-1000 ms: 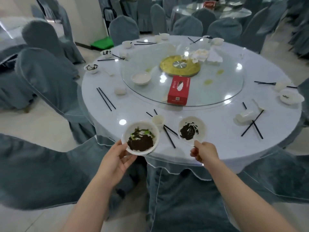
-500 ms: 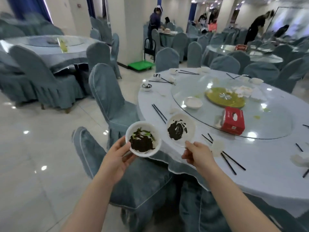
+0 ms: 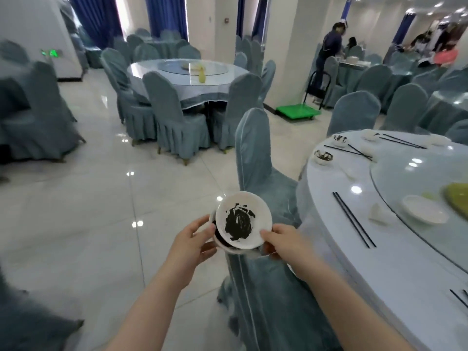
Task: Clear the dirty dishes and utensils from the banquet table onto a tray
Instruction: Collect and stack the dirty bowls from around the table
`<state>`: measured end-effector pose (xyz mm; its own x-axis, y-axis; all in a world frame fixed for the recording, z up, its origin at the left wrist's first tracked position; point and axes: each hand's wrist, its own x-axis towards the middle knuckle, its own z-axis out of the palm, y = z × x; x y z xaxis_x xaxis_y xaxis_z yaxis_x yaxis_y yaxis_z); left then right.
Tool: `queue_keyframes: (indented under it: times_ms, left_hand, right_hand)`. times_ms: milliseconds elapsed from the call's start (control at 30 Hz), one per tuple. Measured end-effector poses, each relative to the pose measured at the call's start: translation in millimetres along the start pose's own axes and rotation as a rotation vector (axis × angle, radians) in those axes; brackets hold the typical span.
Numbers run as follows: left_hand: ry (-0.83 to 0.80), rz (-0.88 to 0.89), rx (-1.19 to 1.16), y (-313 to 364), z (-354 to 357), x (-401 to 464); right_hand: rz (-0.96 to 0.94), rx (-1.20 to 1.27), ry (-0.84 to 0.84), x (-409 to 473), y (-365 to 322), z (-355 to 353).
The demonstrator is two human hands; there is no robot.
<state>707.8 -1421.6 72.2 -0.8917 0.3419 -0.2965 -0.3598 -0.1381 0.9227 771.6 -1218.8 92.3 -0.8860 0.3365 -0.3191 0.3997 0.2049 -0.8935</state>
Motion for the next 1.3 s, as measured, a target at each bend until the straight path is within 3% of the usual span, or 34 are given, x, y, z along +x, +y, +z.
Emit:
queue_keyframes:
  times_ms: [267, 633, 933, 1067, 1300]
  left_hand:
    - [0.066, 0.003, -0.009, 55.8, -86.8, 93.2]
    - [0.116, -0.054, -0.135, 108.4, -191.5, 221.3]
    - [-0.009, -0.051, -0.154, 174.7, -224.9, 358.0]
    - [-0.100, -0.077, -0.172, 195.1, -191.5, 420.9]
    - [-0.275, -0.098, -0.125, 223.1, -94.7, 535.1]
  right_hand:
    - [0.046, 0.200, -0.253, 134.2, -58.9, 94.1]
    - [0.090, 0.283, -0.223, 266.8, -124.6, 196.2]
    - [0.146, 0.555, -0.033, 367.6, -182.6, 206.5]
    - [0.081, 0.597, 0.078, 397.1, -189.2, 171.5]
    - [0.047, 0.606, 0.425, 457.2, -162.1, 66.4]
